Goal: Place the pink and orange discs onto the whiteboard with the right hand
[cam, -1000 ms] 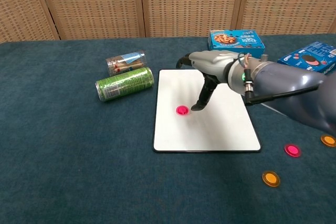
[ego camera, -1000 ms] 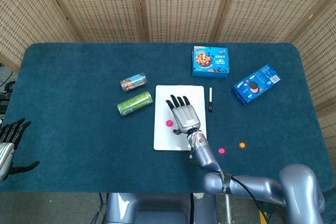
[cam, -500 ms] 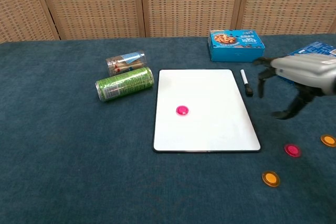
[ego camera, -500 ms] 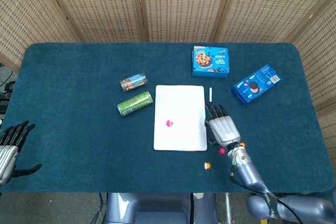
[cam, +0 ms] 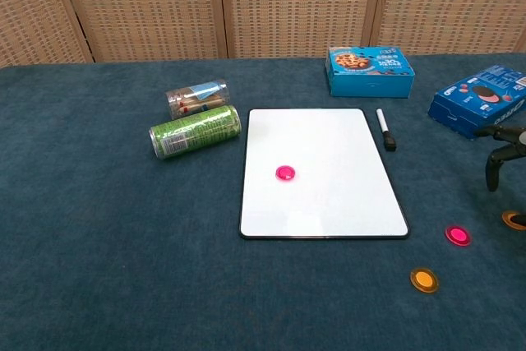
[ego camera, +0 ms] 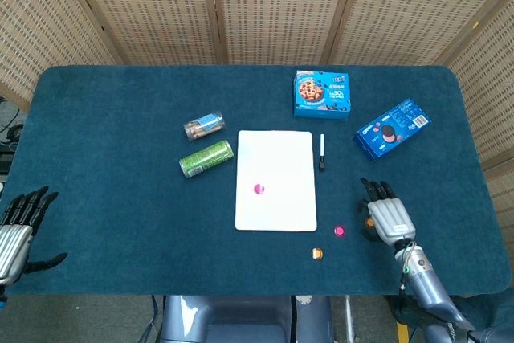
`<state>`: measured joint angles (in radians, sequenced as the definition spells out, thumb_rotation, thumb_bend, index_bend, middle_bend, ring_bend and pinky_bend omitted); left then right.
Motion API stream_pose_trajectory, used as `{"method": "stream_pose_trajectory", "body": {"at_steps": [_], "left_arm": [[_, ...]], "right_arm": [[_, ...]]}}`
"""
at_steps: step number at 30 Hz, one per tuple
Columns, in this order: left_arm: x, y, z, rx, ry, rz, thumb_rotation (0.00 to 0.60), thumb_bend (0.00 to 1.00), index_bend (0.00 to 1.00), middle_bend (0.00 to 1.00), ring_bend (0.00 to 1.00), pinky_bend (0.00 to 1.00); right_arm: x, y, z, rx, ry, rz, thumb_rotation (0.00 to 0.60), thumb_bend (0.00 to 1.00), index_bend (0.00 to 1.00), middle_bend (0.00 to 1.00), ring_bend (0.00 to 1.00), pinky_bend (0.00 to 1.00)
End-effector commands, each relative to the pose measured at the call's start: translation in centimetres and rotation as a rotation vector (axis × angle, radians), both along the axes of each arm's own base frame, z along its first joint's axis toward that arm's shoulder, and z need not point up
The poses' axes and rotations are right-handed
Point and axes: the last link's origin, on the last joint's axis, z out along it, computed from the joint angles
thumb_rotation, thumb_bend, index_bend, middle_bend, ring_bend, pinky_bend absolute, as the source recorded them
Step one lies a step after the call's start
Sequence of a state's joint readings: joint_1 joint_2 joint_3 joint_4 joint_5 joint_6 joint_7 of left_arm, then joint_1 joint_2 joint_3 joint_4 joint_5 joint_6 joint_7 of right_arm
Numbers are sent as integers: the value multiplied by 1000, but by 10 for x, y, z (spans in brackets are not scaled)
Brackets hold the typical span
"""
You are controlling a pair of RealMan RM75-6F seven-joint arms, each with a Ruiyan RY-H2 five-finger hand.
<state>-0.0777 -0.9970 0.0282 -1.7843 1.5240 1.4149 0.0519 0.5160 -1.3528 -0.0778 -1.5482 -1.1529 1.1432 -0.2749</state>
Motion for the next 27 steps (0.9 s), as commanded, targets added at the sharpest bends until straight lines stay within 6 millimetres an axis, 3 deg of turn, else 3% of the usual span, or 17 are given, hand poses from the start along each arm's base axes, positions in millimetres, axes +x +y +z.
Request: {"method": "stream_pose_trajectory", "body": {"at_steps": [1,27], "left_arm": [[0,0,-1,1,2,2,600,0,0,0,0,0],[0,1,-3,5,14,7,600,0,0,0,0,0]], "right_arm": [[-7,2,-3,5,-5,-9,600,311,417,0,0,0],[-26,-9,-19,2,60,-7,600,311,417,0,0,0]]}}
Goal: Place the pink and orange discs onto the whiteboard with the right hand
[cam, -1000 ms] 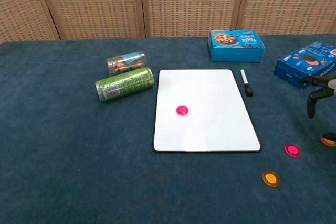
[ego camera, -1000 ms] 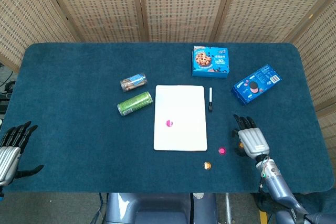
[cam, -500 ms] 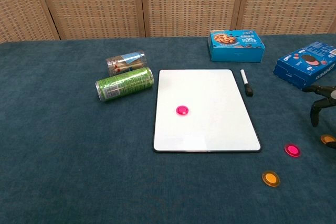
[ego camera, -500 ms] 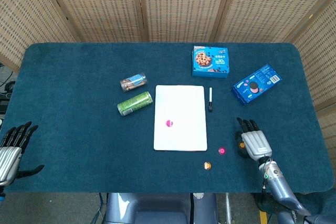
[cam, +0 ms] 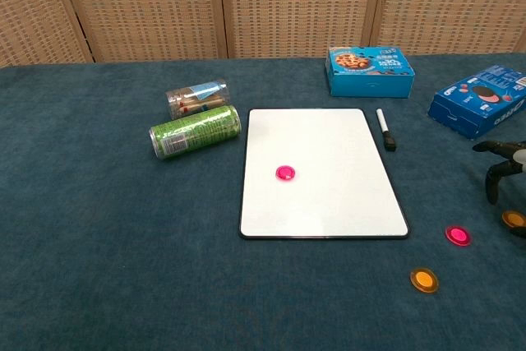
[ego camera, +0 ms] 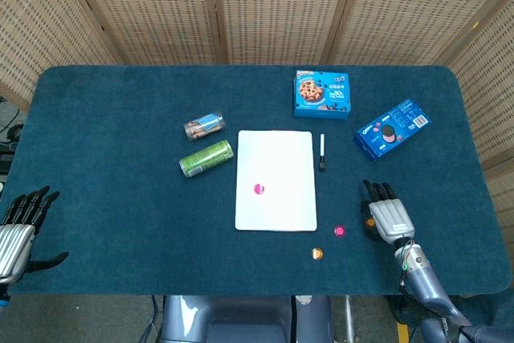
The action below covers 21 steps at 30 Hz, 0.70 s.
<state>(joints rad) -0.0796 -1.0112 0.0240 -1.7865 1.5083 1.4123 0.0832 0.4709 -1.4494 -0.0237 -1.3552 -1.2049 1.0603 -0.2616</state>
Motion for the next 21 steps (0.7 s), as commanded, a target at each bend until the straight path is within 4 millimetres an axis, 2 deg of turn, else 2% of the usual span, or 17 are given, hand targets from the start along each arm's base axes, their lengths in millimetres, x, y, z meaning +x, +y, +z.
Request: {"method": "stream_pose_trajectory", "body": {"at_steps": [1,21], "left_arm": [[0,0,0,1,0,0,600,0,0,0,0,0],[0,0,1,4,-3,0,600,0,0,0,0,0]], "right_arm": [[-1,0,0,0,0,-4,600,311,417,0,0,0],[-13,-1,-2,9,19,-35,600,311,422,0,0,0]]}}
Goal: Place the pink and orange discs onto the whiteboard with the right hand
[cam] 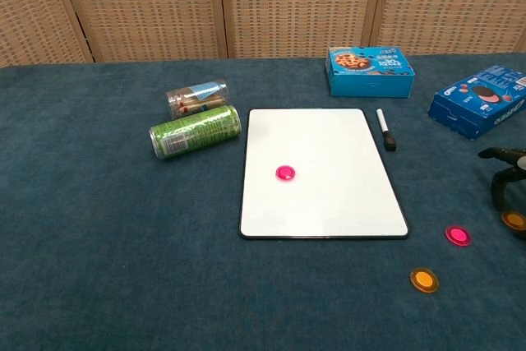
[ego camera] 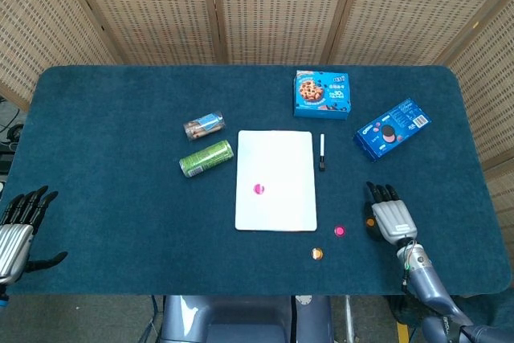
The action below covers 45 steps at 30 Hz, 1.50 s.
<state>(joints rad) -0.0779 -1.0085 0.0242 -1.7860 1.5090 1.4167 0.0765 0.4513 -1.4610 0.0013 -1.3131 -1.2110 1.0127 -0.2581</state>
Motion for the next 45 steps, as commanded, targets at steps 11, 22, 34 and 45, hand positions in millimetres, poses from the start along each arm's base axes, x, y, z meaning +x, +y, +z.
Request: {"method": "stream_pose_trajectory", "body": {"at_steps": [11,22,34,45], "left_arm": [[0,0,-1,-2,4,1,600,0,0,0,0,0],[0,0,-1,-2,3,1,600,0,0,0,0,0],[0,1,-1,-6,3,3,600,0,0,0,0,0],[-4,5,5,3,-21,19,600,0,0,0,0,0]], "right_arm": [[-5,-2,0,0,-1,-15,600,311,491,0,0,0],[-4,-3,0,-4,-12,-11,600,329,519,0,0,0],[87,-39,5,-10,-112,142,600,337,519,0,0,0],[193,-84,-46,-5,-79,186,600,337,519,0,0,0]]}}
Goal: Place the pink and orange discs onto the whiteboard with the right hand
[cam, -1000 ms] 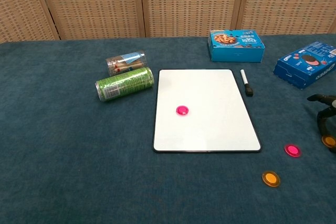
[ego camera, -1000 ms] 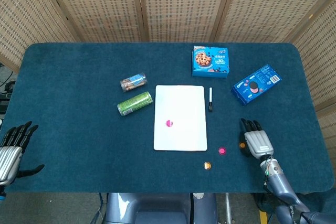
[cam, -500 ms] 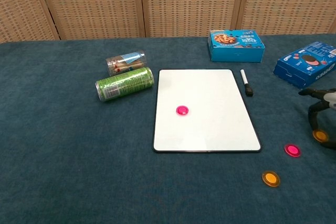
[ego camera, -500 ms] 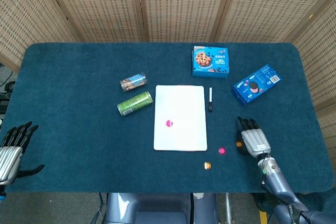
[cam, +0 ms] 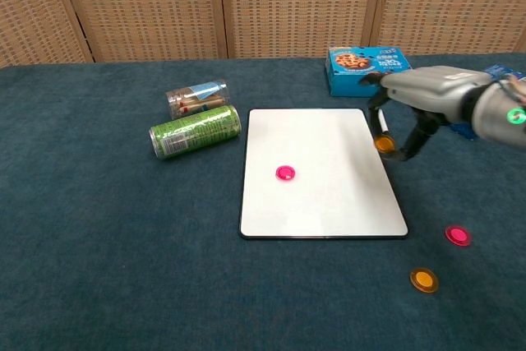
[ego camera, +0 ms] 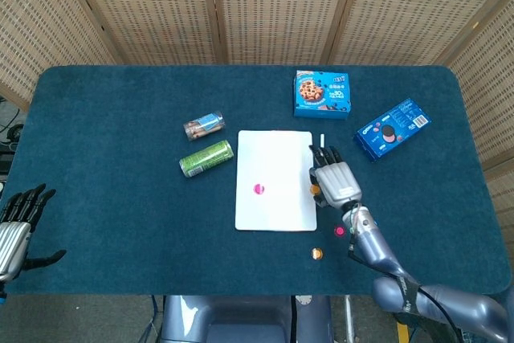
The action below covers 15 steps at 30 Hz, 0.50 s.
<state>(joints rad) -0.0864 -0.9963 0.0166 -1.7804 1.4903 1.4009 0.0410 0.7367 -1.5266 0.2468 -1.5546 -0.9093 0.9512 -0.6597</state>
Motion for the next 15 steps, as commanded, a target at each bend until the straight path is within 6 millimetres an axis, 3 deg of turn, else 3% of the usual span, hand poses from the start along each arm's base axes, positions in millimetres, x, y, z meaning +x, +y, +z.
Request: {"method": "stream_pose_trajectory", "body": {"at_steps": [1,6,11,15], "left_arm": [[-1,1,2,1,-5,5,600,0,0,0,0,0],[-2,2,3,-4,-12,9,600,0,0,0,0,0],[-3,2,4,-5,-17,11,600,0,0,0,0,0],[-4,3,5,-5,-20,14,600,0,0,0,0,0]], "right_arm": [[33,-12,-29,8,-2,-8,600,337,519,0,0,0],[33,-15,-45,15,29,-43,600,336,512,0,0,0],[34,-17,-46,0,36,-65,600,311,206,0,0,0],[36,-13,-35,-15,23,-45,600,311,195,0,0,0]]}}
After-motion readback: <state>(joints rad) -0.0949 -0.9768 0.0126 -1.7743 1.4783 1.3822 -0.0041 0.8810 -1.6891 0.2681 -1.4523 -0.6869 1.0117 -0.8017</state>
